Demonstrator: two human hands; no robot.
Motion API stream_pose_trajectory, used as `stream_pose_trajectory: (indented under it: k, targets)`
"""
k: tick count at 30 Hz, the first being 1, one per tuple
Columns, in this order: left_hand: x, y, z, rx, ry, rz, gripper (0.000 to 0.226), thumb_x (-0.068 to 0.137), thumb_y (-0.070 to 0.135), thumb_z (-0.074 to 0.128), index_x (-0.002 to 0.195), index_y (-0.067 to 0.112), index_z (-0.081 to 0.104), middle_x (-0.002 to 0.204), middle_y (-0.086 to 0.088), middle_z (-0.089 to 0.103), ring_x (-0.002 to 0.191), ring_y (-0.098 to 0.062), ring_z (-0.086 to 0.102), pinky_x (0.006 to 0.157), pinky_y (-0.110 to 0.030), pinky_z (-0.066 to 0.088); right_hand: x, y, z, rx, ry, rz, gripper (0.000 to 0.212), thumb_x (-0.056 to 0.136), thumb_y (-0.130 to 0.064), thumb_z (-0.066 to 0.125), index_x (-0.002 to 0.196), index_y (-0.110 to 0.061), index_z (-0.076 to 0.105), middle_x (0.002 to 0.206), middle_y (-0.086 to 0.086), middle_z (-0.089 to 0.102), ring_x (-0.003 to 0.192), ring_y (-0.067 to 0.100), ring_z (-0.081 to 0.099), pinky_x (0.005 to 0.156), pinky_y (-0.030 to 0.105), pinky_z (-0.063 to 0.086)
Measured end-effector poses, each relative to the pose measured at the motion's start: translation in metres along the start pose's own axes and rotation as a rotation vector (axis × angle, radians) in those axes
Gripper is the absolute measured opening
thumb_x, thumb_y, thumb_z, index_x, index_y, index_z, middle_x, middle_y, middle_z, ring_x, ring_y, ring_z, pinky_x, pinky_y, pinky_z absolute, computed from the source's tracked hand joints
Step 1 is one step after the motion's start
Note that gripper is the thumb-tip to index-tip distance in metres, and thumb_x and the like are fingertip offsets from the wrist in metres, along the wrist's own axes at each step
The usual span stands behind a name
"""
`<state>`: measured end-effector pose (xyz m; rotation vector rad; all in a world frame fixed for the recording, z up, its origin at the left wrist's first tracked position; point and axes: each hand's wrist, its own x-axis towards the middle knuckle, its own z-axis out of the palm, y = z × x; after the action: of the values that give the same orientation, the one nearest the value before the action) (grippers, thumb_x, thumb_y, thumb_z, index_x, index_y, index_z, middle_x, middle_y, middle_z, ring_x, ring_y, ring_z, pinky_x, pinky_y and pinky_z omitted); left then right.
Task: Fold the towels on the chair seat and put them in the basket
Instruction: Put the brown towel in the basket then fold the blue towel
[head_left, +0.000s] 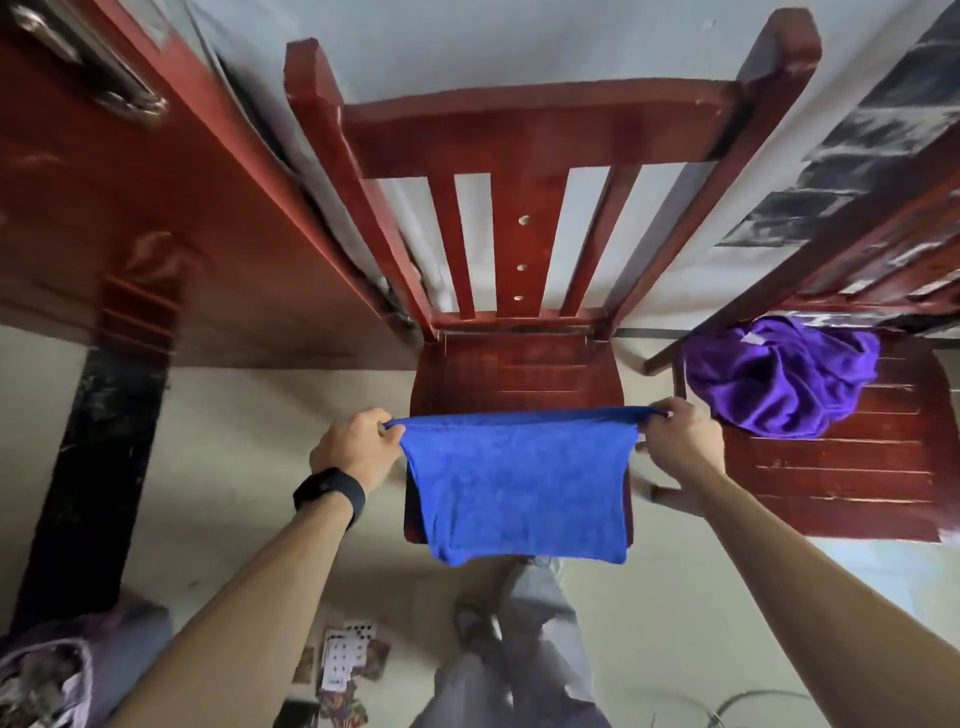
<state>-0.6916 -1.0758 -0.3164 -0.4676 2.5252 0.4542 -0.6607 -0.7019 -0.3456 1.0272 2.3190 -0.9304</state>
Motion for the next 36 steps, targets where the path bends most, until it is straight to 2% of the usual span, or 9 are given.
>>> stream_pose_trajectory:
  k: [6,10,13,15,17,19,23,29,36]
  targets:
    - [0.085,0.02,0.036,-0.375,0.012,-0.084,0.011,0.087,0.037,0.06,0.087,0.026,0.063,0.073,0.01,0.074,0.061,-0.016,0.072,0.07,-0.031,0.059,0.071,-0.025,0.031,0.201,0.107,-0.01,0.023,0.094,-0.014,0.045,0.102,-0.024,0.065,0.083,-0.003,0.073,0.06,0.002,0.067,0.046,0.009,0.045]
    - [0.127,0.033,0.051,-0.515,0.058,-0.072,0.005,0.088,0.023,0.065,0.085,0.026,0.062,0.081,0.006,0.074,0.062,-0.016,0.072,0.069,-0.031,0.059,0.116,-0.023,0.061,0.37,0.074,0.016,0.024,0.096,-0.014,0.049,0.113,-0.024,0.063,0.104,0.002,0.073,0.072,0.011,0.073,0.057,0.026,0.054]
    - [0.139,0.031,0.066,-0.588,0.021,-0.065,0.033,0.091,0.021,0.063,0.123,0.027,0.058,0.101,0.007,0.067,0.072,-0.019,0.073,0.082,-0.036,0.059,0.125,-0.012,0.076,0.456,-0.122,-0.015,0.064,0.094,-0.012,0.059,0.151,-0.032,0.035,0.117,-0.002,0.062,0.084,0.017,0.072,0.072,0.034,0.054]
    - [0.129,0.021,0.078,-0.47,-0.025,-0.068,0.052,0.089,0.03,0.062,0.139,0.03,0.046,0.108,0.011,0.067,0.087,-0.021,0.073,0.089,-0.034,0.056,0.112,-0.002,0.083,0.456,-0.247,-0.02,0.08,0.091,-0.011,0.065,0.148,-0.051,0.025,0.11,-0.001,0.061,0.083,0.02,0.07,0.075,0.037,0.053]
    - [0.105,0.0,0.099,-0.352,-0.097,-0.101,0.049,0.089,0.033,0.06,0.136,0.027,0.048,0.111,0.008,0.071,0.1,-0.022,0.068,0.094,-0.032,0.052,0.09,0.022,0.097,0.388,-0.263,0.037,0.069,0.087,-0.02,0.07,0.138,-0.049,0.035,0.105,0.004,0.067,0.082,0.023,0.068,0.075,0.041,0.052]
    - [0.071,-0.026,0.125,-0.264,-0.14,-0.188,0.04,0.089,0.03,0.059,0.127,0.019,0.054,0.114,0.0,0.07,0.108,-0.025,0.063,0.091,-0.03,0.049,0.06,0.049,0.11,0.212,-0.169,0.172,0.065,0.081,-0.034,0.07,0.139,-0.027,0.043,0.103,0.003,0.071,0.086,0.027,0.067,0.079,0.043,0.054]
    - [0.014,-0.069,0.17,-0.165,-0.235,-0.32,0.035,0.088,0.033,0.061,0.117,0.013,0.057,0.116,-0.009,0.068,0.11,-0.031,0.062,0.085,-0.034,0.048,0.001,0.113,0.133,-0.043,-0.043,0.283,0.039,0.088,-0.028,0.065,0.121,-0.008,0.054,0.113,0.013,0.064,0.105,0.035,0.059,0.09,0.041,0.047]
    - [-0.004,-0.085,0.192,-0.301,-0.183,-0.253,0.015,0.091,0.029,0.064,0.1,0.017,0.068,0.097,0.001,0.073,0.092,-0.019,0.066,0.076,-0.021,0.043,-0.01,0.146,0.148,-0.047,-0.013,0.255,0.034,0.092,-0.025,0.061,0.121,-0.008,0.056,0.115,0.016,0.065,0.111,0.037,0.056,0.094,0.039,0.043]
    - [-0.004,-0.082,0.187,-0.561,-0.217,-0.333,0.005,0.091,0.018,0.062,0.088,0.021,0.06,0.093,-0.004,0.073,0.067,-0.019,0.069,0.061,-0.027,0.048,-0.001,0.147,0.142,-0.052,0.016,0.314,0.028,0.089,-0.022,0.055,0.115,-0.015,0.063,0.11,0.014,0.068,0.103,0.036,0.061,0.091,0.042,0.051]
